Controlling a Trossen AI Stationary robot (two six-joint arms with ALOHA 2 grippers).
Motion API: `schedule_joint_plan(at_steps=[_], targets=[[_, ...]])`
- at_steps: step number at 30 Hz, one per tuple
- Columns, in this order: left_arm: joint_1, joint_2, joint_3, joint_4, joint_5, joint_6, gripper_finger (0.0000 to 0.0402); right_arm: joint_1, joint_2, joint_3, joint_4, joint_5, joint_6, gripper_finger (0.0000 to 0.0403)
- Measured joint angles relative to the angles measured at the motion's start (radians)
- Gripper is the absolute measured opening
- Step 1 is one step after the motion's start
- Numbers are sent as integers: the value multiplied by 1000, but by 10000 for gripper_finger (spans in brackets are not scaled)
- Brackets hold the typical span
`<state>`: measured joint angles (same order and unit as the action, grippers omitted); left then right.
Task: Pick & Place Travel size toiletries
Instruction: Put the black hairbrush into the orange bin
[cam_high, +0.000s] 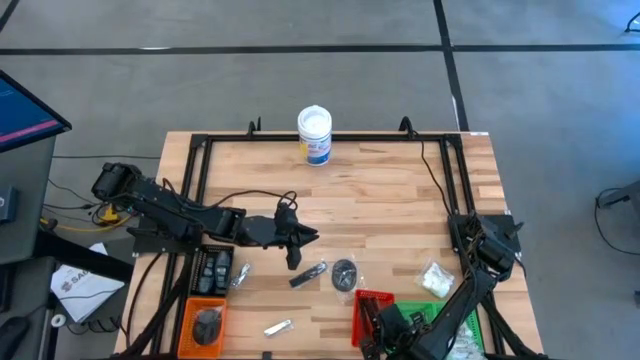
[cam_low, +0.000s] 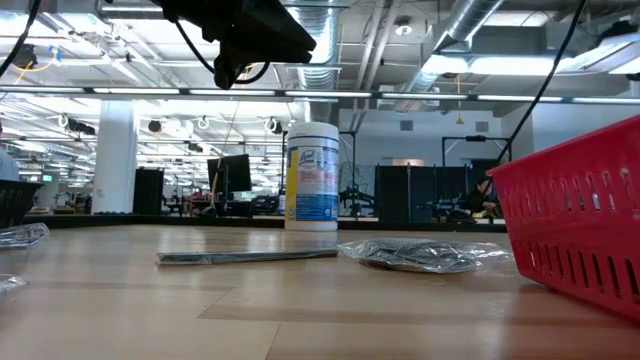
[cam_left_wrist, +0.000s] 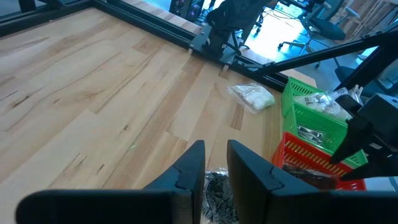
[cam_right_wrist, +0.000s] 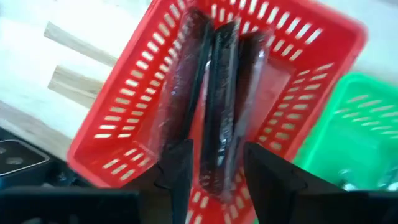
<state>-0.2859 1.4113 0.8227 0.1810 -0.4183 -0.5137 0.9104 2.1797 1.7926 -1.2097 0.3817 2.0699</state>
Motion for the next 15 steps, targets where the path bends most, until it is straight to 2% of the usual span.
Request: schedule_joint_plan(at_steps=[7, 15], targets=[[0, 0, 0, 1, 0, 0, 63, -3, -2, 63, -160, 7, -39, 144], [0, 0, 0, 2, 8, 0, 63, -20, -2, 125, -335, 39, -76, 135]])
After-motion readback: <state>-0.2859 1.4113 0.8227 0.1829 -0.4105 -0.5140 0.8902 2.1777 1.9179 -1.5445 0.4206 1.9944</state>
